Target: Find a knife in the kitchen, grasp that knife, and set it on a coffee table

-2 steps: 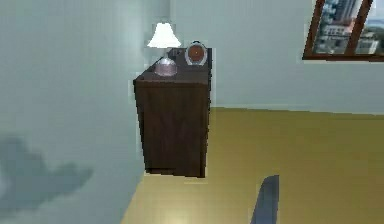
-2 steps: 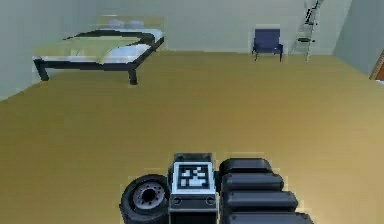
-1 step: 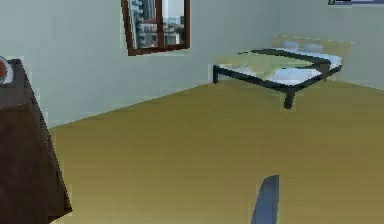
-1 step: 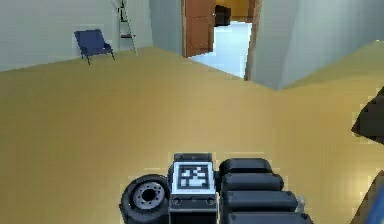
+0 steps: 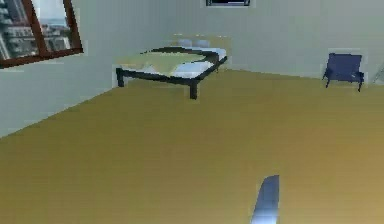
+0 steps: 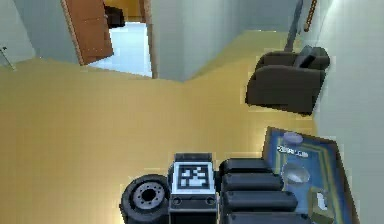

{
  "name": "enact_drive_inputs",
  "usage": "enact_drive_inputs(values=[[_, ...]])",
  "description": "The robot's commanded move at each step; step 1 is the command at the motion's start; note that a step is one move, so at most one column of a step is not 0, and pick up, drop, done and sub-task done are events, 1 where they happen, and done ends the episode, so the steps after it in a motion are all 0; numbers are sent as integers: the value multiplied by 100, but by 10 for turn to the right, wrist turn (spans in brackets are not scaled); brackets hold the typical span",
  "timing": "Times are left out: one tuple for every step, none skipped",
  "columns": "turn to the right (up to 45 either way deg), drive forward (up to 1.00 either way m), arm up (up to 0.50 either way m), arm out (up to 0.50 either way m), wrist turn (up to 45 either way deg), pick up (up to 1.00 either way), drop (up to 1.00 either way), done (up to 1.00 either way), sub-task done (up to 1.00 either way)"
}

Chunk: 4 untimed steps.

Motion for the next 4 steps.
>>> enact_drive_inputs(values=[[-450,0,0,0,0,0,0,0,0],[-450,0,0,0,0,0,0,0,0],[-270,0,0,0,0,0,0,0,0],[450,0,0,0,0,0,0,0,0]])
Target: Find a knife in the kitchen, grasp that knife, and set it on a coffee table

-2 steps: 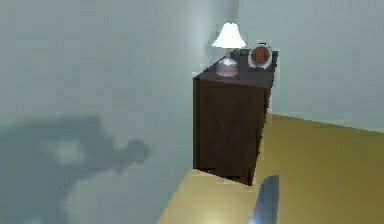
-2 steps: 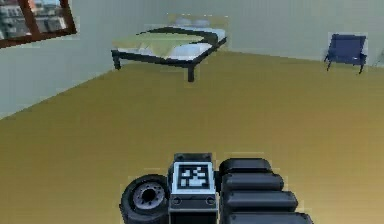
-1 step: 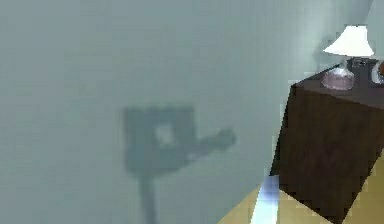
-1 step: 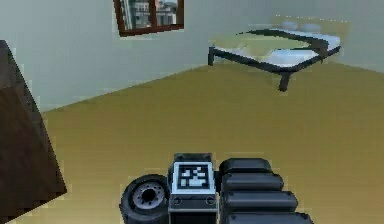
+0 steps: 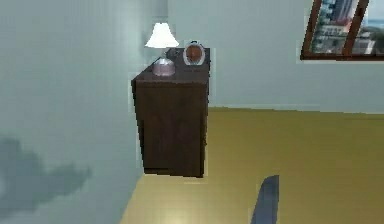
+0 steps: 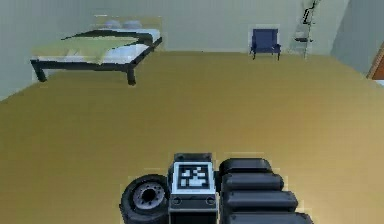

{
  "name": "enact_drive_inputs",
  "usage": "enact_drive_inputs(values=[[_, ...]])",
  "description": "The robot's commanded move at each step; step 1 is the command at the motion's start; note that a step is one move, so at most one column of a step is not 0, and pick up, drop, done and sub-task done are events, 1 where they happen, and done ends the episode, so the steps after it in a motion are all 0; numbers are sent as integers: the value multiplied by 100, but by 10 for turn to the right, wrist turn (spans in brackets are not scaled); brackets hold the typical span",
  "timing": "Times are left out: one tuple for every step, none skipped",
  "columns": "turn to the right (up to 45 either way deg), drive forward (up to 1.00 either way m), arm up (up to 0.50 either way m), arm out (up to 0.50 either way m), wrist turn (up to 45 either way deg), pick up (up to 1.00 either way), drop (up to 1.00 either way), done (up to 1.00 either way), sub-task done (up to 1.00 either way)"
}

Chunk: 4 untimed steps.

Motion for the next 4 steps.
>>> enact_drive_inputs(values=[[450,0,0,0,0,0,0,0,0],[270,0,0,0,0,0,0,0,0],[-450,0,0,0,0,0,0,0,0],[-450,0,0,0,0,0,0,0,0]])
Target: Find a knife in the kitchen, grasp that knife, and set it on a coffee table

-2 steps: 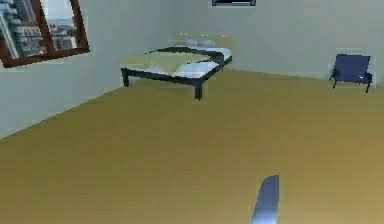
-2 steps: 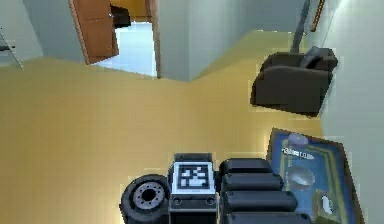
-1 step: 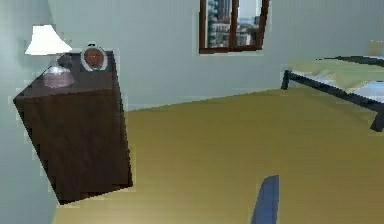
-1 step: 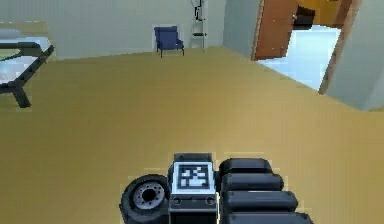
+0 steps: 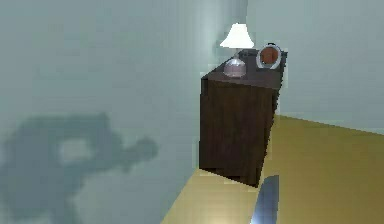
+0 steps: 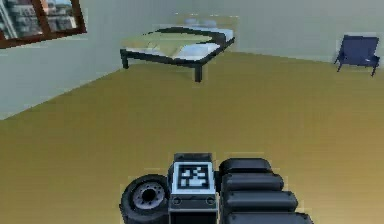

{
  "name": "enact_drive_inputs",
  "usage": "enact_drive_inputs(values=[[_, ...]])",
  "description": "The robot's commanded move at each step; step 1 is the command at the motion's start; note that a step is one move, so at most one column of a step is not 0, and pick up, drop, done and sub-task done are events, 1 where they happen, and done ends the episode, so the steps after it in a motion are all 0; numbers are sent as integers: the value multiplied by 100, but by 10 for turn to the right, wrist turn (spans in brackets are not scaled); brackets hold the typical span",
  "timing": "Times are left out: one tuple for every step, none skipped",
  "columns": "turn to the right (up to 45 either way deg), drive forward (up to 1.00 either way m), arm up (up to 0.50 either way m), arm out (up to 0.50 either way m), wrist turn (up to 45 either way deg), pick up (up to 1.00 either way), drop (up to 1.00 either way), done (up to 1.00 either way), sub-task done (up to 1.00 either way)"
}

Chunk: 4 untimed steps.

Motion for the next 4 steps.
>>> enact_drive_inputs(values=[[-210,0,0,0,0,0,0,0,0],[450,0,0,0,0,0,0,0,0],[450,0,0,0,0,0,0,0,0],[210,0,0,0,0,0,0,0,0]])
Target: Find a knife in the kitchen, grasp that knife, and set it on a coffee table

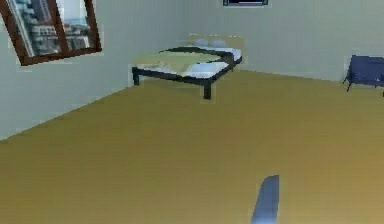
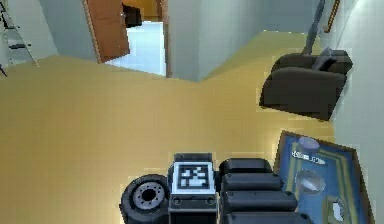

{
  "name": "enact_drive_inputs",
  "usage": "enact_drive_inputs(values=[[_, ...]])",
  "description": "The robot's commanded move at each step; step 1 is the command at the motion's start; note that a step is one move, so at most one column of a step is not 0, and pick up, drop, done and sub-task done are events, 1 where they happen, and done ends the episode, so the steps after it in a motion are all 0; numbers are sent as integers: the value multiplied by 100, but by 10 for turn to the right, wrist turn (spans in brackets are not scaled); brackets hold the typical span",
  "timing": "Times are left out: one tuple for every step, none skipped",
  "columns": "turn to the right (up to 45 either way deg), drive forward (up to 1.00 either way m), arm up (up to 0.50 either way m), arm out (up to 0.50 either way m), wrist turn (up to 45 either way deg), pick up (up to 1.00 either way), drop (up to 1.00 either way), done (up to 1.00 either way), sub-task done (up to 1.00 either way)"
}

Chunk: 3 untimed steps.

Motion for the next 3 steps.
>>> enact_drive_inputs(values=[[30,0,0,0,0,0,0,0,0],[450,0,0,0,0,0,0,0,0],[450,0,0,0,0,0,0,0,0]])
